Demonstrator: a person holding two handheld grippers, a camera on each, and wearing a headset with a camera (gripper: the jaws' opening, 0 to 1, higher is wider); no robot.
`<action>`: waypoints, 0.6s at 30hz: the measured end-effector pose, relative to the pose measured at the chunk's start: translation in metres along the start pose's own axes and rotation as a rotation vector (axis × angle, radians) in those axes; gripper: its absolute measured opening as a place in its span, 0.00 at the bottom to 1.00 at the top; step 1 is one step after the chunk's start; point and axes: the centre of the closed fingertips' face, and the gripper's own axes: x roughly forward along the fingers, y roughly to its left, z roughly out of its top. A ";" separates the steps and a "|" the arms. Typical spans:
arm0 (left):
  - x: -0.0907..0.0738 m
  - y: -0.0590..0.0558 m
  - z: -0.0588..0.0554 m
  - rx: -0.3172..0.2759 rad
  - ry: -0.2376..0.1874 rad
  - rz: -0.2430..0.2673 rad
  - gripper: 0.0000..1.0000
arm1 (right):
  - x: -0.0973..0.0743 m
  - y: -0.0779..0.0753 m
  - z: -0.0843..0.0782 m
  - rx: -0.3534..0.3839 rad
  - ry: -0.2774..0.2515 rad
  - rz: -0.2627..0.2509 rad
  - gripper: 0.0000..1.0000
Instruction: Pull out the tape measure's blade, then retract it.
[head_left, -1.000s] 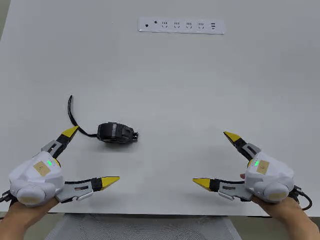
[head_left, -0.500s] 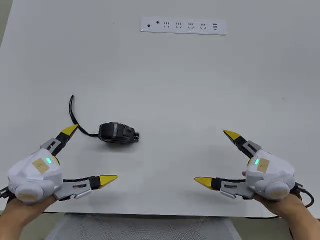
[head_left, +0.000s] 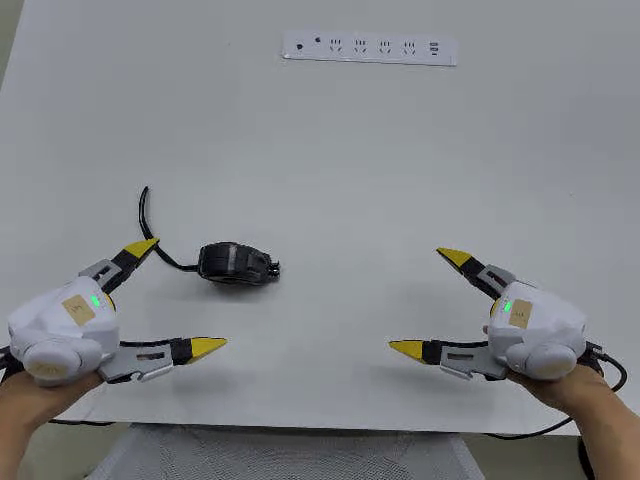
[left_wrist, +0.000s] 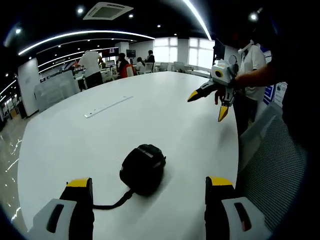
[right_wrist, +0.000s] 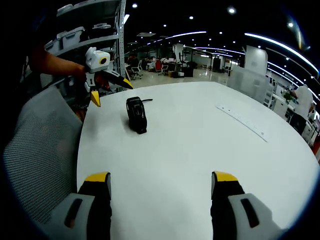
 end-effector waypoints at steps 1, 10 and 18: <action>0.001 0.000 0.000 0.002 0.003 -0.003 0.90 | 0.001 0.000 0.000 -0.003 0.000 0.005 0.82; 0.008 0.002 -0.004 0.034 0.048 -0.054 0.86 | 0.012 0.002 0.002 -0.034 0.016 0.050 0.78; 0.012 0.001 -0.006 0.061 0.078 -0.092 0.82 | 0.021 0.004 0.007 -0.063 0.019 0.084 0.75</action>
